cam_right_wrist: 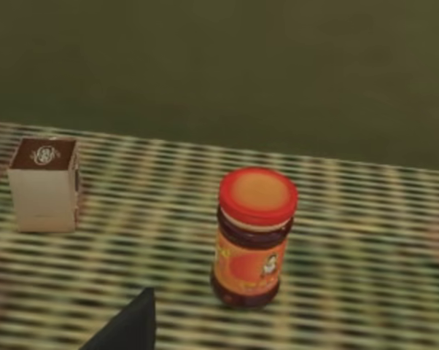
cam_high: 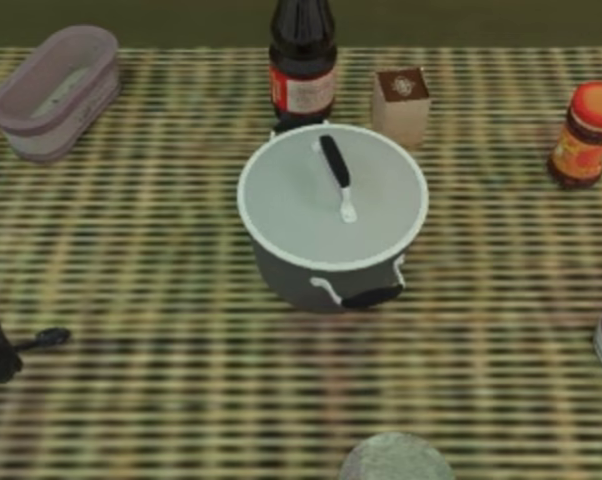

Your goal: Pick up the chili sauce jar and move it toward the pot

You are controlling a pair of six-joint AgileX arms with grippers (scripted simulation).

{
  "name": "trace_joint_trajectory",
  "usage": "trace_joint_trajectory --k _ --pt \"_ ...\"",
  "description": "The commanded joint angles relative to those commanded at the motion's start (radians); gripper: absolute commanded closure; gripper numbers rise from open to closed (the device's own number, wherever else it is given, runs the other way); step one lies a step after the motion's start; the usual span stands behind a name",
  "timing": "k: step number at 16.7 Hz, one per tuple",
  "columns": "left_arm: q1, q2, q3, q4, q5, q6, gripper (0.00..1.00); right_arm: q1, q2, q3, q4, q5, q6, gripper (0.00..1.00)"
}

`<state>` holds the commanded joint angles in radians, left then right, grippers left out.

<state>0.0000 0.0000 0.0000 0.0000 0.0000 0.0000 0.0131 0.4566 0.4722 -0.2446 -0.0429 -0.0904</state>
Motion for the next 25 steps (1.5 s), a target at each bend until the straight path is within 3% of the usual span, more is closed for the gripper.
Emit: trace_joint_trajectory --k 17,21,25 --pt "0.000 0.000 0.000 0.000 0.000 0.000 0.00 -0.020 1.670 1.591 -0.911 -0.064 -0.437 0.00" --pt "0.000 0.000 0.000 0.000 0.000 0.000 0.00 -0.026 1.935 1.851 -1.034 -0.068 -0.508 0.00" --pt "0.000 0.000 0.000 0.000 0.000 0.000 0.00 -0.030 2.061 1.977 -1.089 -0.068 -0.541 0.00"
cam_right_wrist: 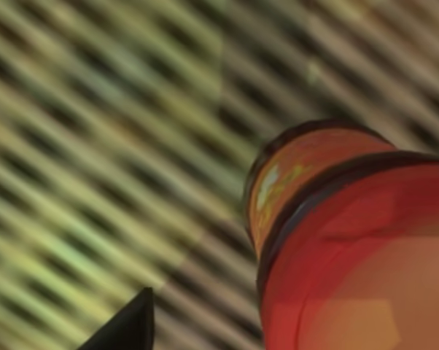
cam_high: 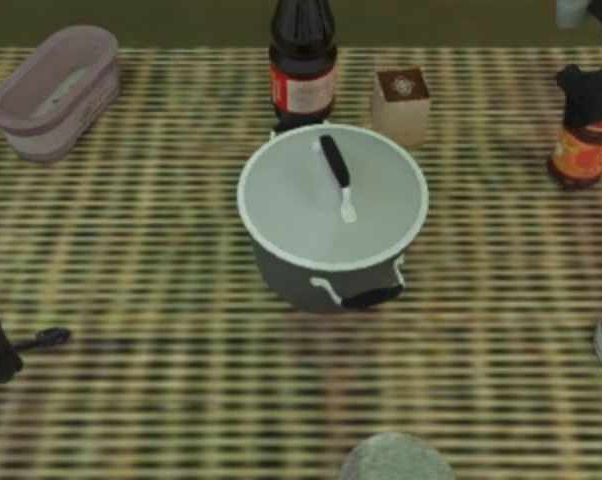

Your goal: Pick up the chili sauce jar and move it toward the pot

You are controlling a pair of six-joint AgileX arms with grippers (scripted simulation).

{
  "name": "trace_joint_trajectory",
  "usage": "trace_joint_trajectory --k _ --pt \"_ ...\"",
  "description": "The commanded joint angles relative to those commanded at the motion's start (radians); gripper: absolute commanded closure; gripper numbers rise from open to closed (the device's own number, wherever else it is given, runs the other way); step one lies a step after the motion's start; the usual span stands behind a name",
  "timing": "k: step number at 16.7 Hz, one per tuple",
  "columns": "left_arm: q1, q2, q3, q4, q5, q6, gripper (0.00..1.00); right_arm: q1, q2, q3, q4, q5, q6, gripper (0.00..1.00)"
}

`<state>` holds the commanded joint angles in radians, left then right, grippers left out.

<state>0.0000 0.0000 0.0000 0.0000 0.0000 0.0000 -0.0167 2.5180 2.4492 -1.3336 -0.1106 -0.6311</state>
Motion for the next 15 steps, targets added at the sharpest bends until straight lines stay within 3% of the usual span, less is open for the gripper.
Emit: trace_joint_trajectory --k 7,15 --pt "0.000 0.000 0.000 0.000 0.000 0.000 0.00 0.005 0.008 0.001 0.003 0.000 0.000 0.00" --pt "0.000 0.000 0.000 0.000 0.000 0.000 0.00 0.012 0.036 -0.132 0.167 0.003 0.011 0.00"
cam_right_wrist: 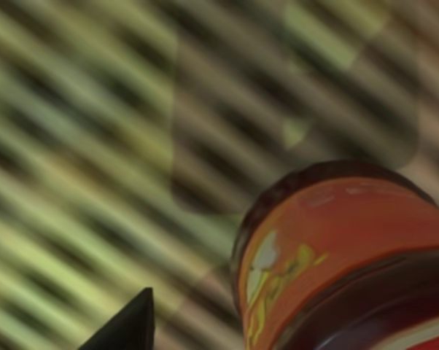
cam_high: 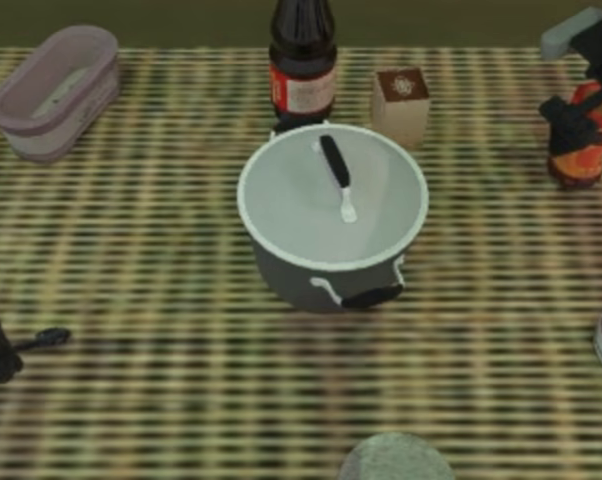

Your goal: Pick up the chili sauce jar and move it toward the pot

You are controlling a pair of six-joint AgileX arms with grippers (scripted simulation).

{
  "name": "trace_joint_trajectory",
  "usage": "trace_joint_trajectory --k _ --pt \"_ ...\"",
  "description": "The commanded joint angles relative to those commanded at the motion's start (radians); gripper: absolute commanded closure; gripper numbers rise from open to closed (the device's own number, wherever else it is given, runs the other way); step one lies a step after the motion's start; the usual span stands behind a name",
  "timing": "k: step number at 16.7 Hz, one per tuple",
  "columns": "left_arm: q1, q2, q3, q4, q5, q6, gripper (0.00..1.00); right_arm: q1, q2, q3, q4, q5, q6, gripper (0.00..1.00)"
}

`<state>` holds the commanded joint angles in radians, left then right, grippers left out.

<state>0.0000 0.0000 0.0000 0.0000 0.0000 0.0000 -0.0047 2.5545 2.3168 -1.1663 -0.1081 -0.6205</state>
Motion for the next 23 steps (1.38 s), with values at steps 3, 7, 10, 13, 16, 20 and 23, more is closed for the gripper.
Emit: trace_joint_trajectory --k 3,7,10,13,16,20,23 --pt "0.000 0.000 0.000 0.000 0.000 0.000 0.00 0.000 0.000 0.000 0.000 0.000 0.000 0.00" --pt "0.000 0.000 0.000 0.000 0.000 0.000 0.00 0.000 0.000 0.000 0.000 0.000 0.000 0.30" --pt "0.000 0.000 0.000 0.000 0.000 0.000 0.00 0.000 0.000 0.000 0.000 0.000 0.000 0.53" --pt "0.000 0.000 0.000 0.000 0.000 0.000 0.00 0.000 0.000 0.000 0.000 0.000 0.000 0.75" --pt "0.000 0.000 0.000 0.000 0.000 0.000 0.00 0.000 0.000 0.000 0.000 0.000 0.000 0.98" --pt "0.000 0.000 0.000 0.000 0.000 0.000 0.00 0.000 0.000 0.000 0.000 0.000 0.000 1.00" --pt "0.000 0.000 0.000 0.000 0.000 0.000 0.00 0.000 0.000 0.000 0.000 0.000 0.000 1.00"
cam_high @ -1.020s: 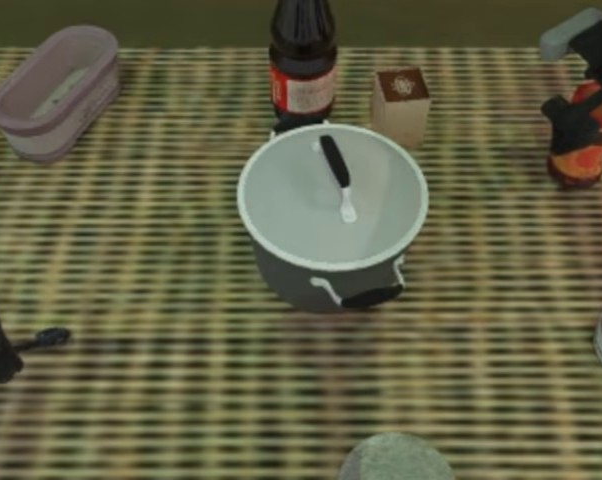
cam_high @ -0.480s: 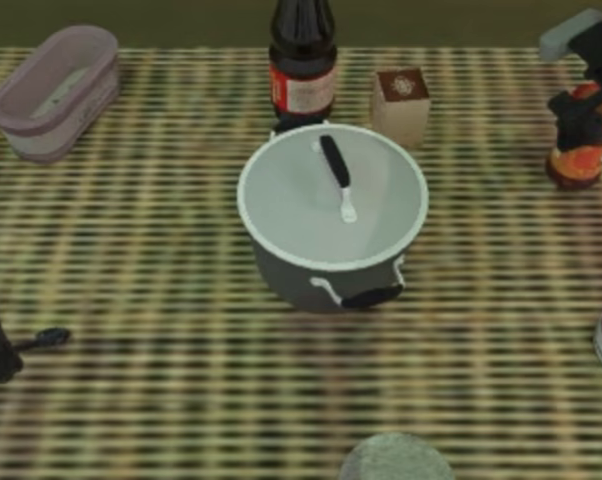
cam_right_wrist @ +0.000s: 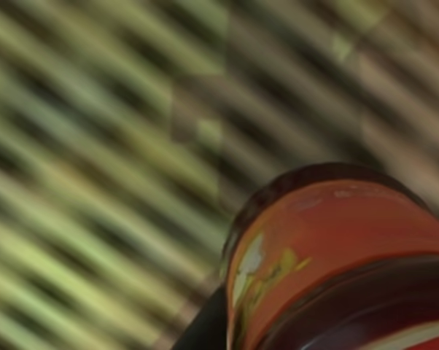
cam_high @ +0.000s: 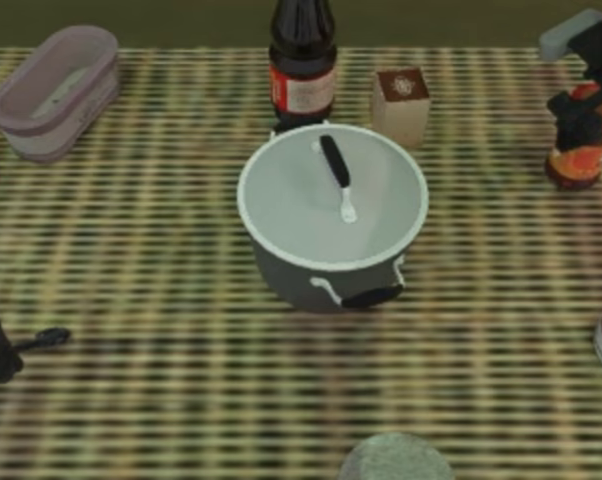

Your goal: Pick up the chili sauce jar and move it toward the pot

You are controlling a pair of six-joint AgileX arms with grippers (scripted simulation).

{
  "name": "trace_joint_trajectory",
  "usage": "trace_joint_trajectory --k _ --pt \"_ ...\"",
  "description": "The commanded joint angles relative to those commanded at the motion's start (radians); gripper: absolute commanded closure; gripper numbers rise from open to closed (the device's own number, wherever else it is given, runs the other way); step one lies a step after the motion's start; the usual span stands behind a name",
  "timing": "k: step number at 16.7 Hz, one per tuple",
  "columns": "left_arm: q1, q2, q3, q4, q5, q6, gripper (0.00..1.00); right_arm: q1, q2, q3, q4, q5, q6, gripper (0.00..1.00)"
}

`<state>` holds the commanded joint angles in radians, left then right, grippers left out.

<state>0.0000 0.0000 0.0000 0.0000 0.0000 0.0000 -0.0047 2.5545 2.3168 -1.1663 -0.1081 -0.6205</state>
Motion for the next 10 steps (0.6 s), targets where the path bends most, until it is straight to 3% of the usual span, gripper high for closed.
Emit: trace_joint_trajectory --k 5,10 --pt "0.000 0.000 0.000 0.000 0.000 0.000 0.00 -0.004 -0.040 -0.038 -0.003 0.000 0.004 1.00" --pt "0.000 0.000 0.000 0.000 0.000 0.000 0.00 0.005 -0.292 -0.262 -0.022 -0.003 0.003 1.00"
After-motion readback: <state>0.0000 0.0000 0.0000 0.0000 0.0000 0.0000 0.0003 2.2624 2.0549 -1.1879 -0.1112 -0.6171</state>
